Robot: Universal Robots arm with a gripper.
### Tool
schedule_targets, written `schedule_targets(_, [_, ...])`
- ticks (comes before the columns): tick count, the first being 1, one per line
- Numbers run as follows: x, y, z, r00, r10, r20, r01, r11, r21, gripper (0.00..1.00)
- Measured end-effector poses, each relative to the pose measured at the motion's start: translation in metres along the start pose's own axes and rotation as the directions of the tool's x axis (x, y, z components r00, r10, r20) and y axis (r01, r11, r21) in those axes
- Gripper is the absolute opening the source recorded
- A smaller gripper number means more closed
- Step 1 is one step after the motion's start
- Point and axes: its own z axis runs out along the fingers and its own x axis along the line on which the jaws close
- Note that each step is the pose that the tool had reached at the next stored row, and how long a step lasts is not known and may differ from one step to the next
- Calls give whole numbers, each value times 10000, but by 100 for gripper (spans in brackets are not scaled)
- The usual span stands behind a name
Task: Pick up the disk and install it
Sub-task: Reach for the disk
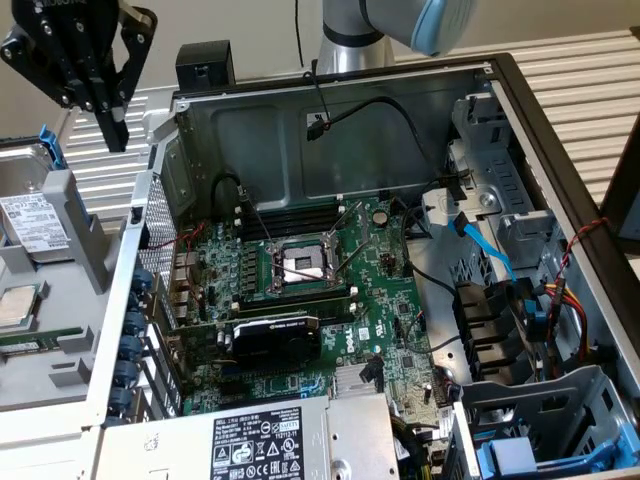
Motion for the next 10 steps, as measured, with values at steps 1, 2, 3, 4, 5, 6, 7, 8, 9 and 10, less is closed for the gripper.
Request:
schedule_targets(1, [25,25,0,10000,0,-1,0,10000,4,11])
schedule_targets(2, [46,51,1,10000,1,0,-1,10000,11,11])
schedule_targets(3, [64,79,2,10000,1,1,-1,10000,24,11])
schedule_targets(4, [83,105,3,10000,-1,2,1,10000,42,11])
schedule_targets(5, [107,127,4,10000,-1,4,1,10000,60,11])
schedule_targets(6, [139,140,4,10000,-2,5,2,10000,78,11])
schedule_targets(7, [176,150,3,10000,-2,5,2,10000,91,11])
schedule_targets(8, [220,148,2,10000,-3,6,3,10000,93,11])
schedule_targets(9, [265,145,1,10000,-4,6,4,10000,93,11])
schedule_targets(10, [311,141,0,10000,-3,6,3,10000,93,11])
